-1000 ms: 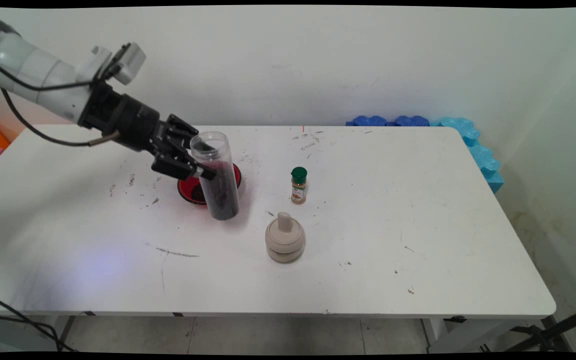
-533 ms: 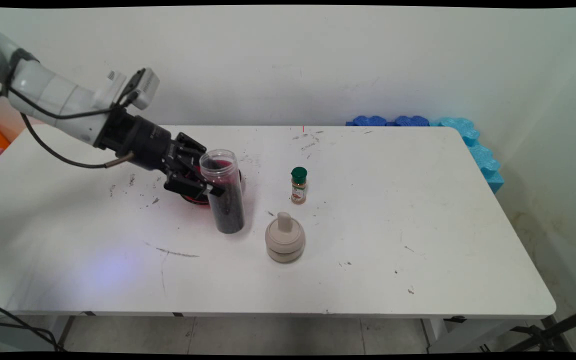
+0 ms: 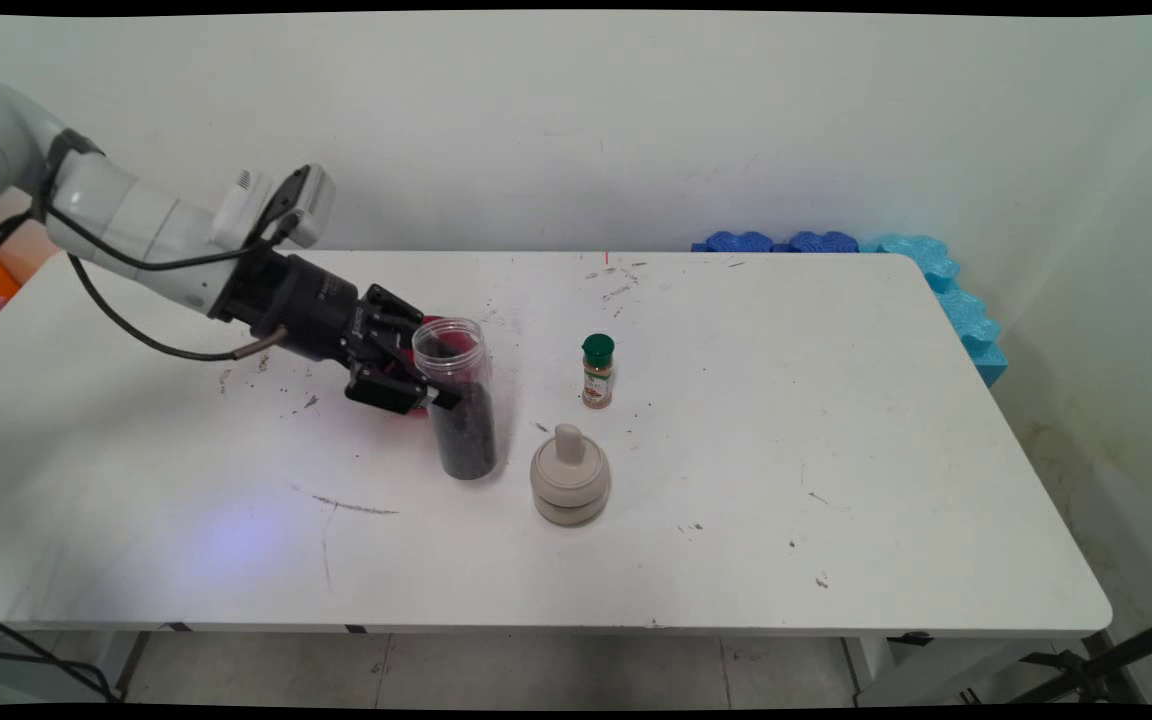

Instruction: Place the picked object on the table

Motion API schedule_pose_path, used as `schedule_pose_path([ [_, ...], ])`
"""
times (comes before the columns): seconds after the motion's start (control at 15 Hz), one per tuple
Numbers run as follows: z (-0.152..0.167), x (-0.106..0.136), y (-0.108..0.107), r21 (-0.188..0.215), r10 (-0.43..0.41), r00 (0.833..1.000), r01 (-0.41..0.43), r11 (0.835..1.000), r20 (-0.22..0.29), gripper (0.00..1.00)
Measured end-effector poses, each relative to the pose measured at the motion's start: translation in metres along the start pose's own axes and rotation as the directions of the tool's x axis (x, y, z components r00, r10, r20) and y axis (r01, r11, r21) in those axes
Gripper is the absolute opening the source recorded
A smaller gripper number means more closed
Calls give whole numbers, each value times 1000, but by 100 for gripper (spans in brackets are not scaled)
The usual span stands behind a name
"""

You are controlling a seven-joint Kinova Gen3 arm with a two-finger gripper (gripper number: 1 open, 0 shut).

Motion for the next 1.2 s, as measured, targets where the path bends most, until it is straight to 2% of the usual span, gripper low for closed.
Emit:
schedule_pose_path([
  [1.2, 30, -16, 0, 18, -7, 1000, 7, 1000, 9, 0],
])
